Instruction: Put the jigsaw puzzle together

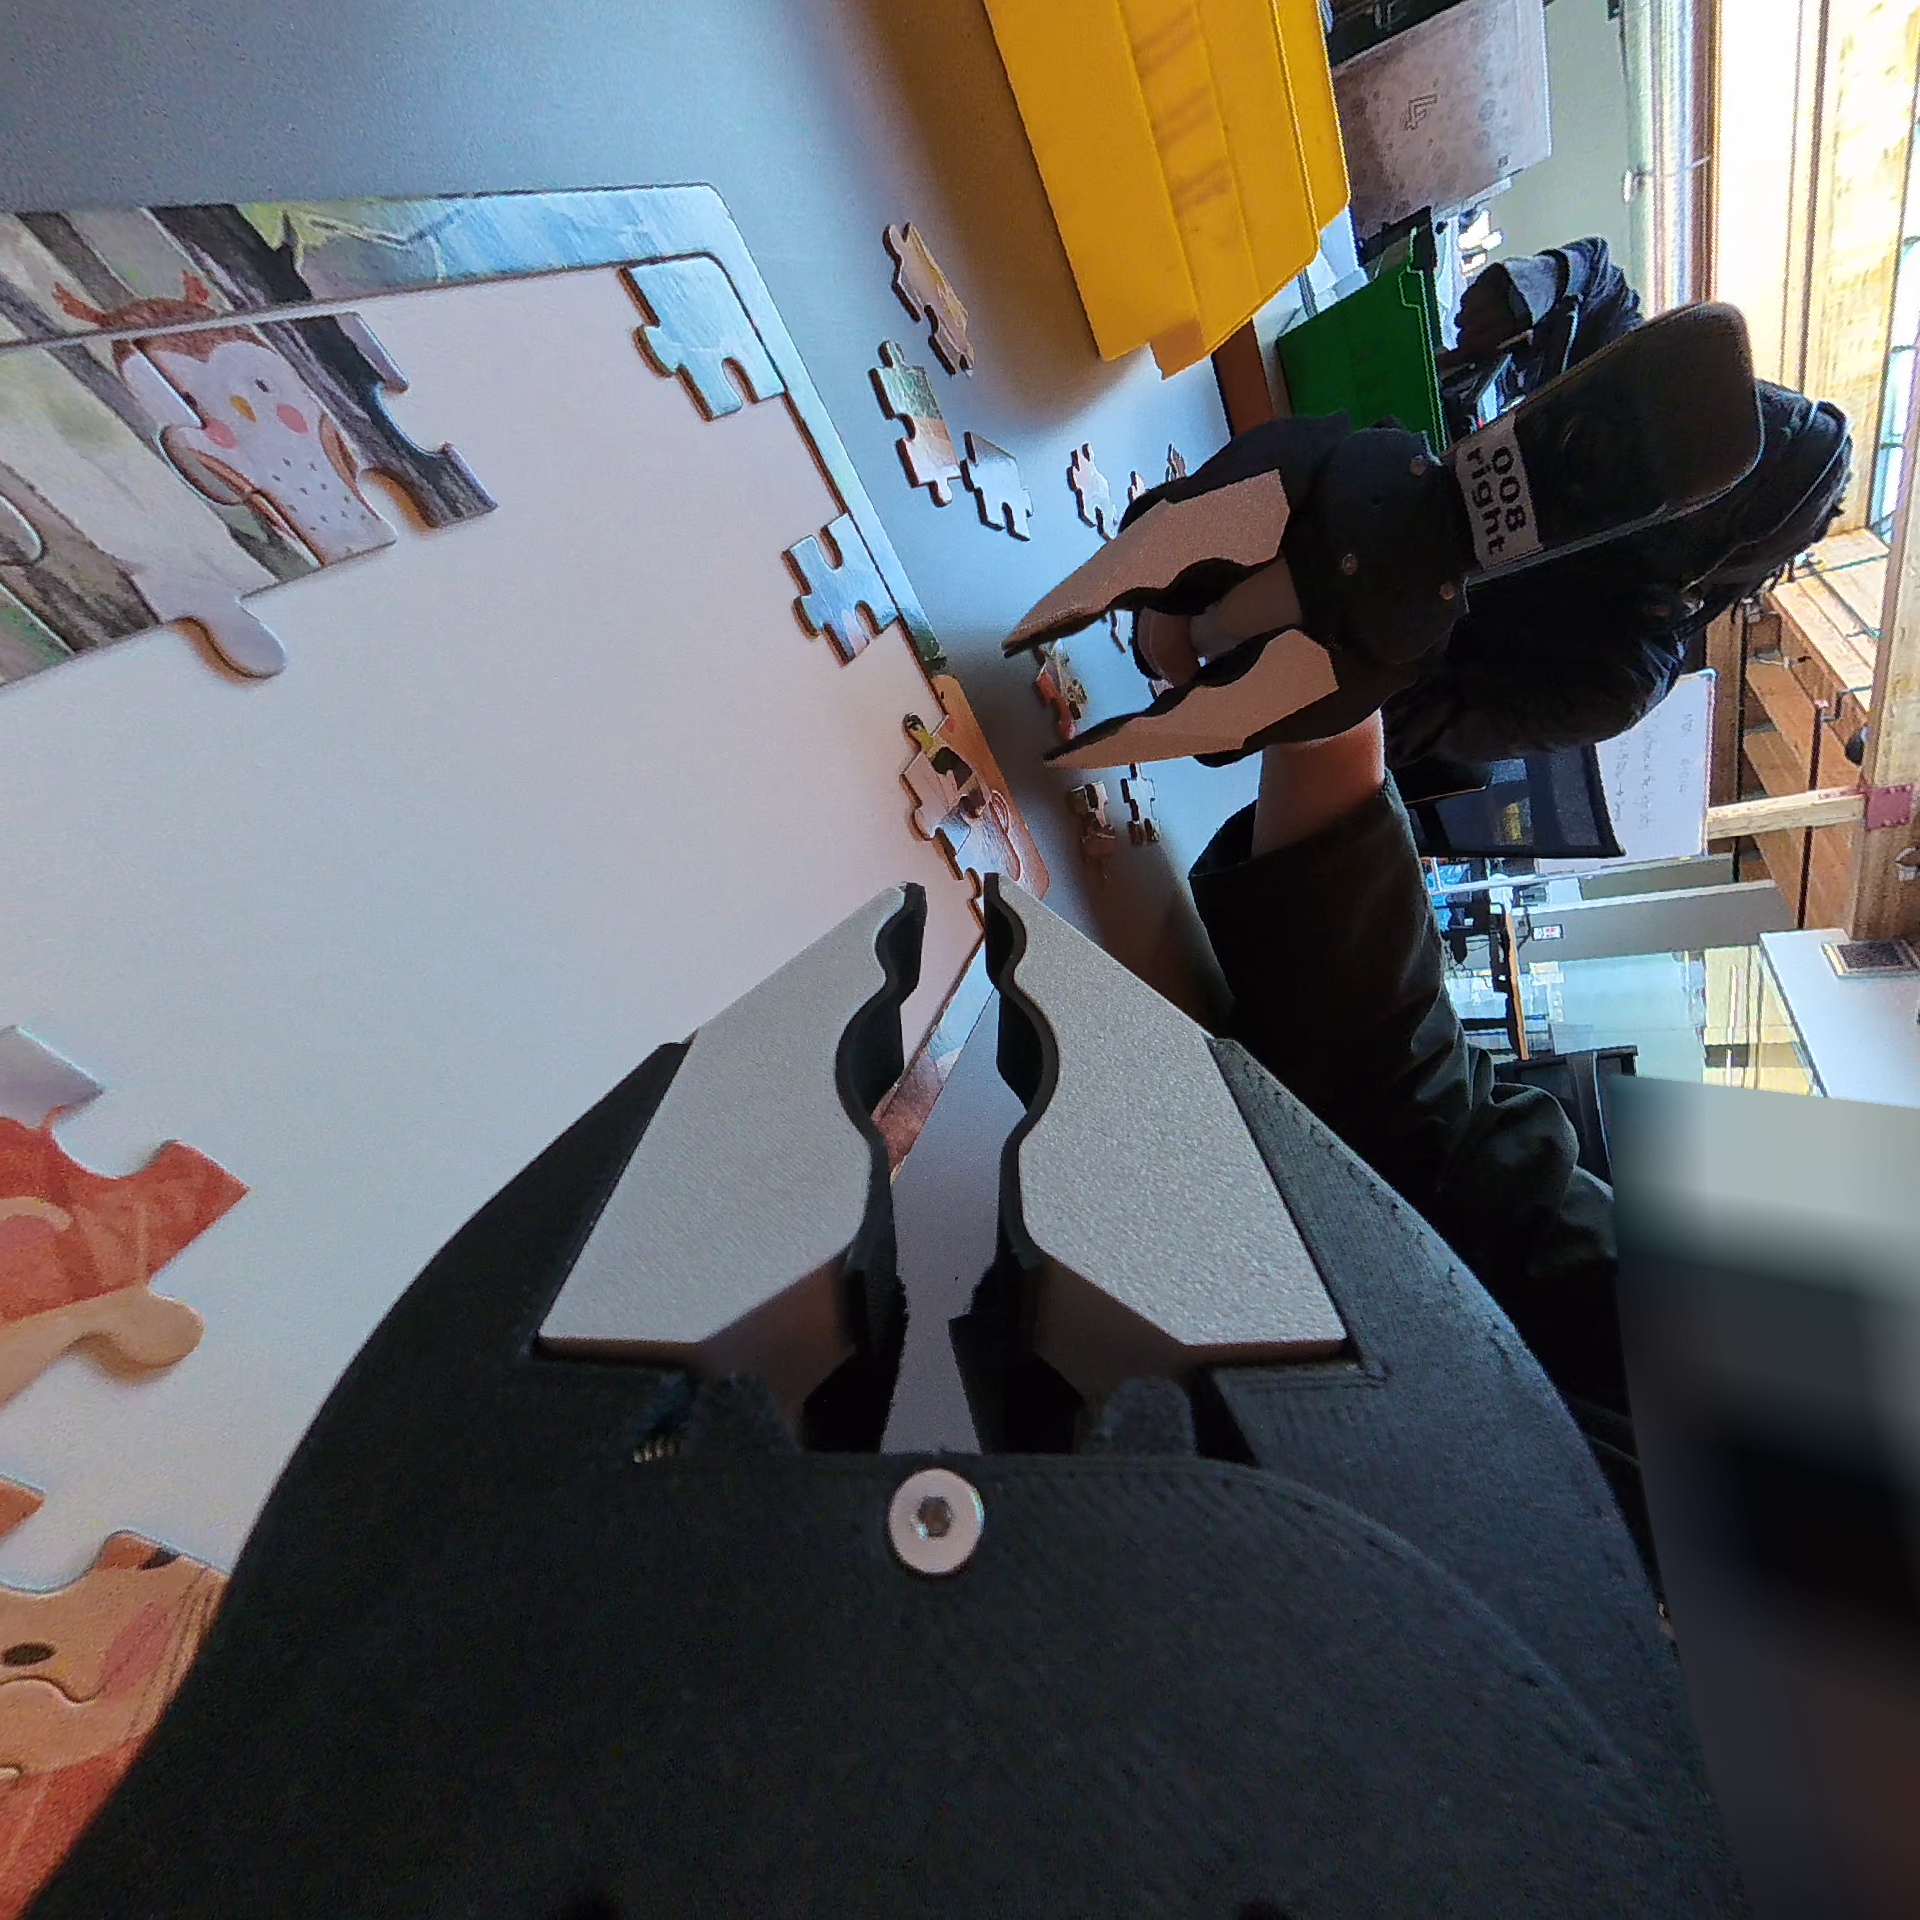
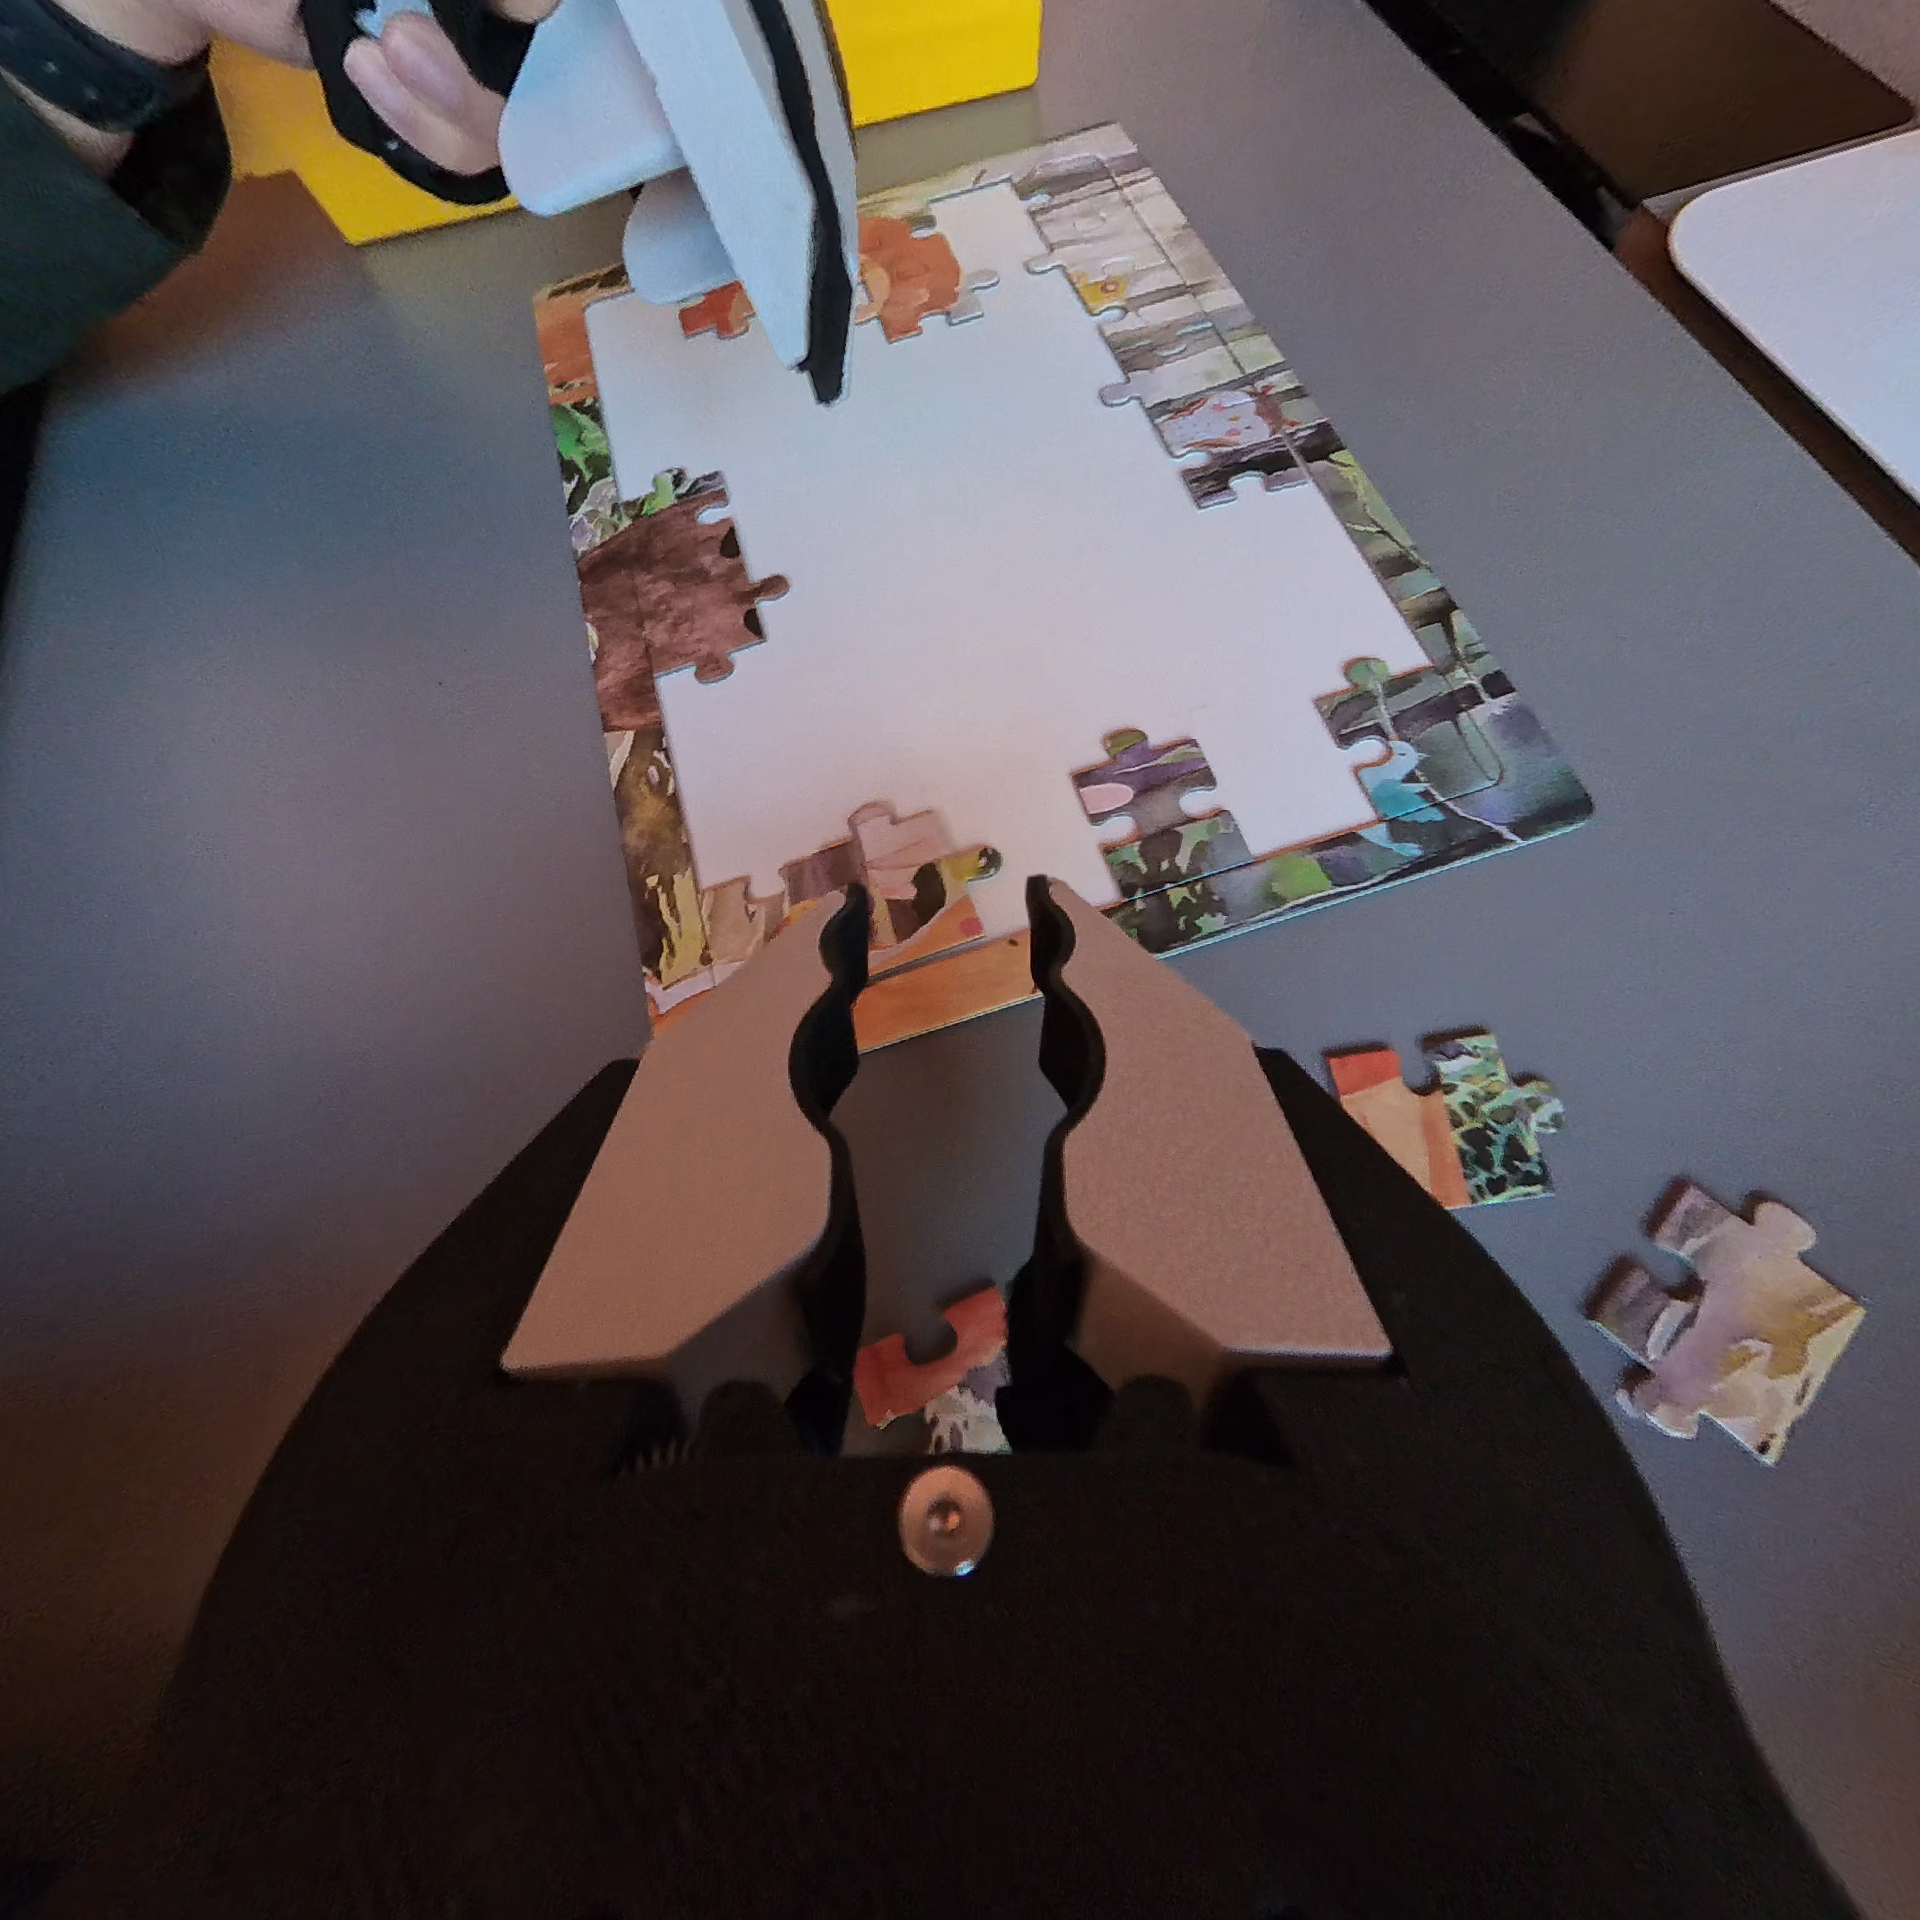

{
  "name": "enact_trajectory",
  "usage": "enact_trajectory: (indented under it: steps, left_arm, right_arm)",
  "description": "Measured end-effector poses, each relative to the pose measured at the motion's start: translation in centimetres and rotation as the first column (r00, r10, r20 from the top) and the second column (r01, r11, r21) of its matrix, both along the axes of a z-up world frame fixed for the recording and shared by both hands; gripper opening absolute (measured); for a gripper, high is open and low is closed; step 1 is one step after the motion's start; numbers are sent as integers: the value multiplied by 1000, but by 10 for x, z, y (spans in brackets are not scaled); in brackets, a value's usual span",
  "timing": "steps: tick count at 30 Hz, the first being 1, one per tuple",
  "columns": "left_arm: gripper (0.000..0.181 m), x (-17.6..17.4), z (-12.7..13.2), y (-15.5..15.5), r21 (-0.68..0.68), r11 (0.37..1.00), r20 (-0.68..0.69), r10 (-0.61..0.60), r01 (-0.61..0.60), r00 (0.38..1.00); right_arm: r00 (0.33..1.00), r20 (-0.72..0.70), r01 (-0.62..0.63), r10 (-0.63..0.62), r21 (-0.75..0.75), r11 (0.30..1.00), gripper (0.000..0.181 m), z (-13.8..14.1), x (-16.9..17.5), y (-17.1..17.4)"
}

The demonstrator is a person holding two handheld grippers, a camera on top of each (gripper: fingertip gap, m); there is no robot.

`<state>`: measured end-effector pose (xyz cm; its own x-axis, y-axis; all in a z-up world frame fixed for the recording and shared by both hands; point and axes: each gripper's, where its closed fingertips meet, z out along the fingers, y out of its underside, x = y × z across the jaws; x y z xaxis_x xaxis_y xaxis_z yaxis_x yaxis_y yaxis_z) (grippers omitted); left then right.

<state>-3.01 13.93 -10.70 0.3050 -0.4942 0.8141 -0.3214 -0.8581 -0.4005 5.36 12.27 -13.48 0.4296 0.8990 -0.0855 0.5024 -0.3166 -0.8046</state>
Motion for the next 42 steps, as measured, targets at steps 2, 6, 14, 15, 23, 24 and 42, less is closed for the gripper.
enact_trajectory:
  steps: [2,6,14,15,23,24,42]
  left_arm:
    - [9,0,0,0,-2,1000,-1,0,0,1000]
    - [9,0,-1,0,-6,1000,0,0,0,1000]
    - [9,0,-1,0,-9,1000,1,0,0,1000]
    - [9,0,-1,0,-9,1000,0,0,0,1000]
    - [9,0,-3,-1,-18,1000,-1,-3,2,1000]
    - [9,0,-3,-1,-19,1000,-1,-3,3,1000]
    - [9,0,-4,-2,-30,1000,-5,-10,10,1000]
  right_arm:
    - [999,28,-25,26,-6,1000,32,-5,-1,-5]
    - [997,53,-49,48,11,999,37,-10,-4,-7]
    - [995,85,-59,56,32,998,38,-16,0,-7]
    - [995,83,-60,57,32,998,38,-16,0,-7]
    - [992,92,-89,85,41,995,38,-17,-7,-10]
    - [992,94,-91,86,45,995,37,-17,-8,-10]
    - [996,70,-48,46,17,999,32,-18,-5,-4]
